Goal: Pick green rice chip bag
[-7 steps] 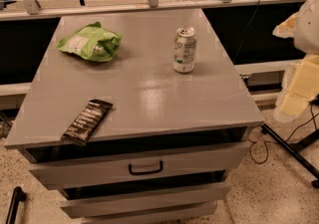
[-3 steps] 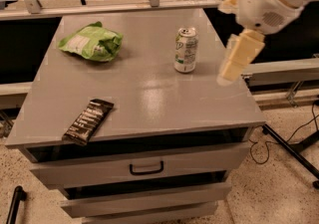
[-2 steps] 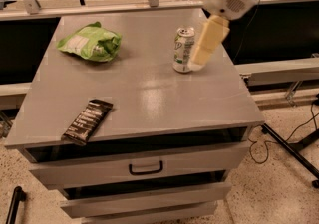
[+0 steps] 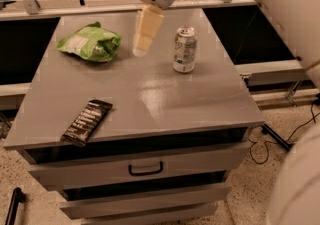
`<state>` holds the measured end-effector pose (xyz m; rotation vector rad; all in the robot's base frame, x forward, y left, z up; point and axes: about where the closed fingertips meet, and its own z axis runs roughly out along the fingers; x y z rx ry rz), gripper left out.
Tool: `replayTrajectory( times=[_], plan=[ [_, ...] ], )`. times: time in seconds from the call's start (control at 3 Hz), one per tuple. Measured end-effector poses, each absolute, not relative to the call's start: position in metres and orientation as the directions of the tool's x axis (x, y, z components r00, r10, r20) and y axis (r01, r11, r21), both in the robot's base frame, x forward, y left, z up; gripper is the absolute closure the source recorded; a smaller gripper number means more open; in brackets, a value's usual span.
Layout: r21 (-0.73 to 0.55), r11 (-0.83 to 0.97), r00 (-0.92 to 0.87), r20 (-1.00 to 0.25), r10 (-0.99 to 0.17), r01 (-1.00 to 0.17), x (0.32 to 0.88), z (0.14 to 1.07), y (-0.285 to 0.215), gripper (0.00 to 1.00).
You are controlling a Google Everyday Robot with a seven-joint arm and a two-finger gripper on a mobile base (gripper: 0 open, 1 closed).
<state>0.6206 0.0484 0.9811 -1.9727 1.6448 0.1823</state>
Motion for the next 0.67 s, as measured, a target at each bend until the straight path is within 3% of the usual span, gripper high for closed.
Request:
replayTrajectory(
  times=[0.67],
  plan=[
    [-0.247, -0.062, 0.156, -0.383, -0.911, -0.967, 0.675, 0.92, 0.122, 0.0]
  ],
)
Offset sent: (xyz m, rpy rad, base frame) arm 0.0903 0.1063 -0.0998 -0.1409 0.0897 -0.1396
